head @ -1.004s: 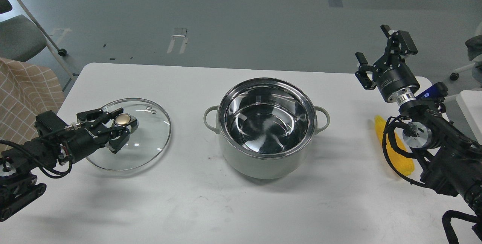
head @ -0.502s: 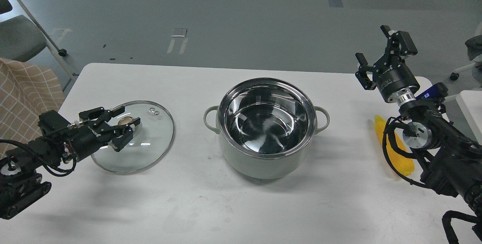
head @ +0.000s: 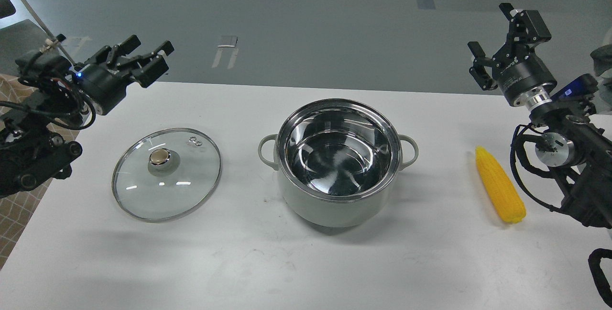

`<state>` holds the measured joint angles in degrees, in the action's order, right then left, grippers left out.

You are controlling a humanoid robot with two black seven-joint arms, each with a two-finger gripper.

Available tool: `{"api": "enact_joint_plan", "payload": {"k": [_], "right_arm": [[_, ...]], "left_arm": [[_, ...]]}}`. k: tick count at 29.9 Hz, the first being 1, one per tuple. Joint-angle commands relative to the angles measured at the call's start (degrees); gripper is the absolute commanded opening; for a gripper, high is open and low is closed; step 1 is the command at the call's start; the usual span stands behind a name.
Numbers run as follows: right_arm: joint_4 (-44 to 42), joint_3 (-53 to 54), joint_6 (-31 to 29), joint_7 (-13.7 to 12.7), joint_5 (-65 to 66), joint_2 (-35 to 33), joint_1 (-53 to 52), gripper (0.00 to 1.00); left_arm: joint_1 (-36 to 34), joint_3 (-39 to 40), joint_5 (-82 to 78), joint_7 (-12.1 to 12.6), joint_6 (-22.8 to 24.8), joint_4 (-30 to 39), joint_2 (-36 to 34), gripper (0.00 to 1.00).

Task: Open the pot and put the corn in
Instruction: 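Release the lid and raise the left gripper away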

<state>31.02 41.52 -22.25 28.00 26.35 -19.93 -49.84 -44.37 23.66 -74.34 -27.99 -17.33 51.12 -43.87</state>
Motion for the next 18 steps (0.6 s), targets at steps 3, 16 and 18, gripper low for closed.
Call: {"api": "enact_joint_plan", "payload": {"k": [3, 16, 18], "right_arm": [[0.18, -8.27, -0.07, 0.0, 3.08, -5.37, -8.24, 1.0], [11.61, -28.32, 0.72, 0.0, 32.33, -22.24, -15.02, 1.0], [14.67, -32.18, 0.98, 0.0, 39.44, -25.4, -15.55, 1.0]], "left_arm": [[-5.55, 0.25, 22.6, -0.01, 14.65, 0.03, 0.62, 0.96], [-8.72, 2.18, 50.34, -0.01, 33.06, 0.12, 3.53, 0.97], [-8.72, 2.09, 50.08, -0.01, 33.06, 0.12, 4.67, 0.98]]}}
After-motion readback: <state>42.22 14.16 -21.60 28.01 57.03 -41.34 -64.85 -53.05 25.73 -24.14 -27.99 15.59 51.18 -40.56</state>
